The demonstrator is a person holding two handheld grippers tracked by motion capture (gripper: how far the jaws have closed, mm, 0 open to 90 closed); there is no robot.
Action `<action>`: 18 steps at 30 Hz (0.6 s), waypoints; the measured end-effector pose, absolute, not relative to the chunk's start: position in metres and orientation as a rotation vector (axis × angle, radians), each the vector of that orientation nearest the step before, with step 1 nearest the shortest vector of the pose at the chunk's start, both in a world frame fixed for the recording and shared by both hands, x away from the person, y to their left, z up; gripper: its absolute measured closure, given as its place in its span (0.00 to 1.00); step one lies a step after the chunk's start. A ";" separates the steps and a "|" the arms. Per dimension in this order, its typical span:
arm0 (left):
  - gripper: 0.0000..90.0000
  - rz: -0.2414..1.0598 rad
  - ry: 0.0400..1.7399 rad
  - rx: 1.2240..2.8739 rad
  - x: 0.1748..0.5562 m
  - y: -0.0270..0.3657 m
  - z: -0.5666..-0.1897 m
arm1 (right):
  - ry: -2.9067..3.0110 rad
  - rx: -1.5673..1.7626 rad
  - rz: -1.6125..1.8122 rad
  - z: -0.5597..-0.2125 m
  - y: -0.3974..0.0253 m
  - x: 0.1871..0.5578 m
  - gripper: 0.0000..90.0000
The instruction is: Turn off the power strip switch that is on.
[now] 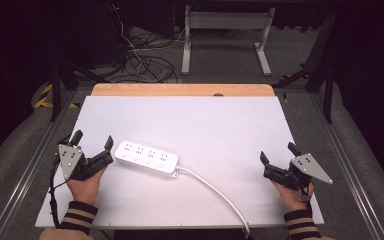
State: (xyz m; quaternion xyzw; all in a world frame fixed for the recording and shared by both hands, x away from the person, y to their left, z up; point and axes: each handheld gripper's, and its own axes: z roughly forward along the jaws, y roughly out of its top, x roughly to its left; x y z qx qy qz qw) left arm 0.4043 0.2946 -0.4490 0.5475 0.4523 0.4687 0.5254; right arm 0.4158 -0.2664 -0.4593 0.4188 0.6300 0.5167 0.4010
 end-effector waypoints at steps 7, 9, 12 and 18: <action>0.07 1.120 1.085 1.310 0.404 0.295 -0.449 | 1.593 1.060 1.306 -0.459 -0.266 0.416 0.05; 0.07 1.120 1.088 1.311 0.404 0.295 -0.449 | 1.593 1.059 1.305 -0.459 -0.266 0.416 0.05; 0.08 1.118 1.089 1.311 0.405 0.295 -0.449 | 1.592 1.060 1.305 -0.459 -0.266 0.416 0.05; 0.08 1.117 1.088 1.313 0.405 0.294 -0.449 | 1.593 1.063 1.306 -0.459 -0.266 0.416 0.06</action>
